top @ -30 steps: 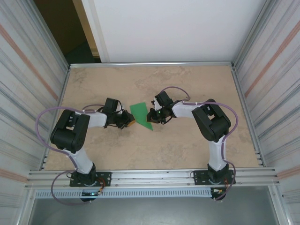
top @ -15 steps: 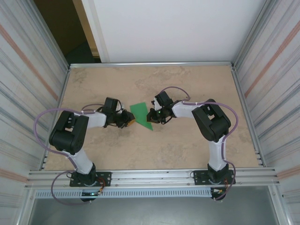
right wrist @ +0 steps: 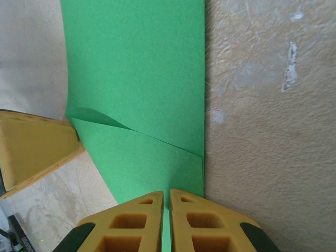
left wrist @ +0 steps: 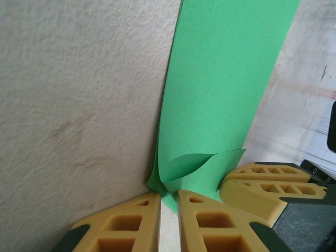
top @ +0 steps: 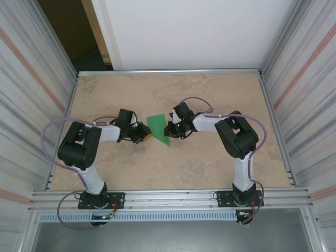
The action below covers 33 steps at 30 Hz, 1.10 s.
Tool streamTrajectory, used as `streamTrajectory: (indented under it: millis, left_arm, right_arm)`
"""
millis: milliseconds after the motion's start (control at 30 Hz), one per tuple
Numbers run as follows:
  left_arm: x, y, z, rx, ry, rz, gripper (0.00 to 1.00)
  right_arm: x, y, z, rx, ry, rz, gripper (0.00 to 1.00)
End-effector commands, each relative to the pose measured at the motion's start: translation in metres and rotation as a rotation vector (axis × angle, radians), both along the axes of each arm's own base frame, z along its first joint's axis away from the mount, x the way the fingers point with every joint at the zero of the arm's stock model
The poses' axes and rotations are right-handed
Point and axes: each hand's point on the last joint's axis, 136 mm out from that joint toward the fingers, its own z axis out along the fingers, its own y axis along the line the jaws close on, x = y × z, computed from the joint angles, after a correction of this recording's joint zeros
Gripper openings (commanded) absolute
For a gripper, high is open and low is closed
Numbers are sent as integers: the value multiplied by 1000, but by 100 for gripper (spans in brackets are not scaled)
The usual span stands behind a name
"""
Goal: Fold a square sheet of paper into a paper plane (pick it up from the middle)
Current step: Fourth fold the wing at the center of the table.
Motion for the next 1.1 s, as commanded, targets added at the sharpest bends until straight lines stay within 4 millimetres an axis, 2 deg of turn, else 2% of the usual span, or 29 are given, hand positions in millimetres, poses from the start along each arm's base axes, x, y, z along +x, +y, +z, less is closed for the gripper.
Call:
streamTrajectory:
  millis: [0, 233, 500, 1067]
  left_arm:
    - [6, -6, 6, -18, -14, -6, 16]
    - [6, -4, 13, -22, -33, -3, 16]
    - [8, -5, 14, -29, -40, -2, 11]
    - [16, -14, 17, -83, -52, -20, 18]
  right_arm:
    - [-12, -16, -31, -71, 83, -29, 13]
    - [-13, -16, -31, -71, 82, -28, 13]
    - [-14, -16, -32, -71, 83, -28, 13]
    - [-15, -18, -36, -78, 86, -28, 12]
